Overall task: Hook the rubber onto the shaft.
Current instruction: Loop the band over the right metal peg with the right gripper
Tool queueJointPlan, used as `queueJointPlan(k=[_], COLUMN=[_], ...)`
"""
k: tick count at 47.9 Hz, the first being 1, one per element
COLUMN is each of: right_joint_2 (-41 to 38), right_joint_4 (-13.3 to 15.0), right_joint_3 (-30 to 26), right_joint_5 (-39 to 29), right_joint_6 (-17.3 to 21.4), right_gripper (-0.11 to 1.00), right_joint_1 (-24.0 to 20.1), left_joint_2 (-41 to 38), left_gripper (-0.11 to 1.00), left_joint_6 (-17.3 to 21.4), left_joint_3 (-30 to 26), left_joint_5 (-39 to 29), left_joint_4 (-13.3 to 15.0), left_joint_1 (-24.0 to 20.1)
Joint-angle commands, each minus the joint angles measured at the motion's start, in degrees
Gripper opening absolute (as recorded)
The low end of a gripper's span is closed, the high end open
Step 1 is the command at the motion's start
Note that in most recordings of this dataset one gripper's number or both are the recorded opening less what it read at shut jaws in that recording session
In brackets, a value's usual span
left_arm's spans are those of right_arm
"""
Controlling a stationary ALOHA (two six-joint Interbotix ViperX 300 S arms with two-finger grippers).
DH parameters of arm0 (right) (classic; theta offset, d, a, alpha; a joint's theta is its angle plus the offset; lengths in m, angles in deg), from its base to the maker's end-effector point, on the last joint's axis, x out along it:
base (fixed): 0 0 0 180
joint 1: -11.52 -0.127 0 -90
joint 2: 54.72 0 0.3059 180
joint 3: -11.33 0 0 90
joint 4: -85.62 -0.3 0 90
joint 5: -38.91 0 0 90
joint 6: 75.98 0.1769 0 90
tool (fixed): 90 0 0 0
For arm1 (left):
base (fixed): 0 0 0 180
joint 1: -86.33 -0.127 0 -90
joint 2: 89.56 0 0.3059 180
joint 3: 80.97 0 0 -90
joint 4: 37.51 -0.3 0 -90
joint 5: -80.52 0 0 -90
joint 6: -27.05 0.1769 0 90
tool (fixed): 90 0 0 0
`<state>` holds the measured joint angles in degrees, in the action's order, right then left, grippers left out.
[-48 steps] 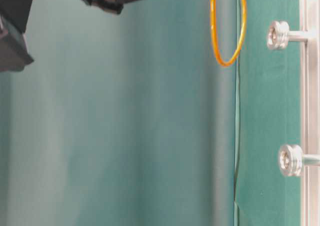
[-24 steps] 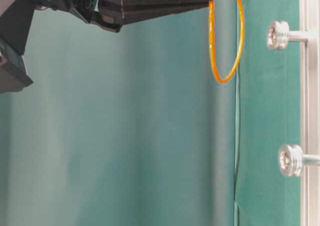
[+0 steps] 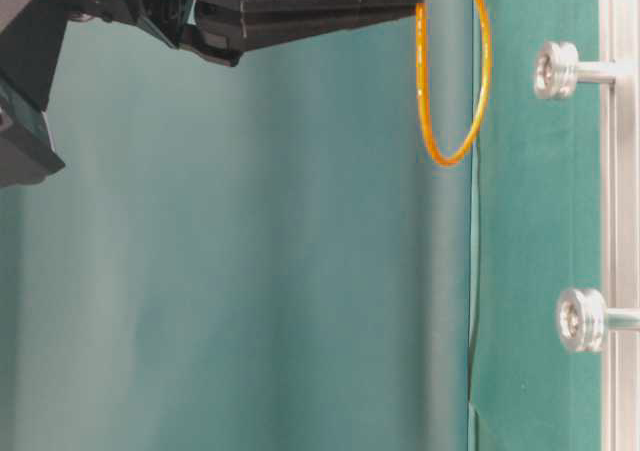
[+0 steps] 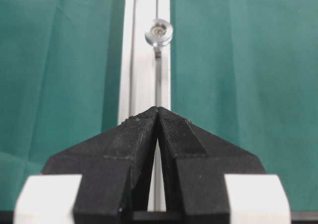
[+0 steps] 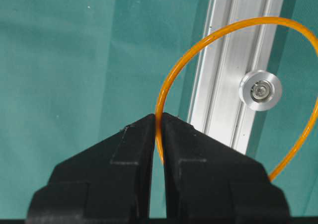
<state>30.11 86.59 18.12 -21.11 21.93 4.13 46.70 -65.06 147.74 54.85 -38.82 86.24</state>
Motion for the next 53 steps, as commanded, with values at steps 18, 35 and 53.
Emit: queueJointPlan(k=[18, 35, 53], right_joint_2=[-1.85, -2.20, -2.20], right_joint_4=[0.09, 0.09, 0.00], right_joint_3=[-0.62, -0.62, -0.62], right_joint_5=[3.25, 3.52, 3.52], right_joint_6=[-0.09, 0.00, 0.00], right_gripper=[0.08, 0.08, 0.08], right_joint_1=[0.09, 0.09, 0.09], left_joint_2=[-0.35, -0.35, -0.35], left_gripper=[0.02, 0.02, 0.02], left_joint_6=[0.00, 0.00, -0.09], left_joint_3=[-1.41, -1.41, -1.41], left_joint_5=[0.26, 0.26, 0.26], left_joint_4=[-0.18, -0.18, -0.09], left_joint_1=[0.00, 0.00, 0.00])
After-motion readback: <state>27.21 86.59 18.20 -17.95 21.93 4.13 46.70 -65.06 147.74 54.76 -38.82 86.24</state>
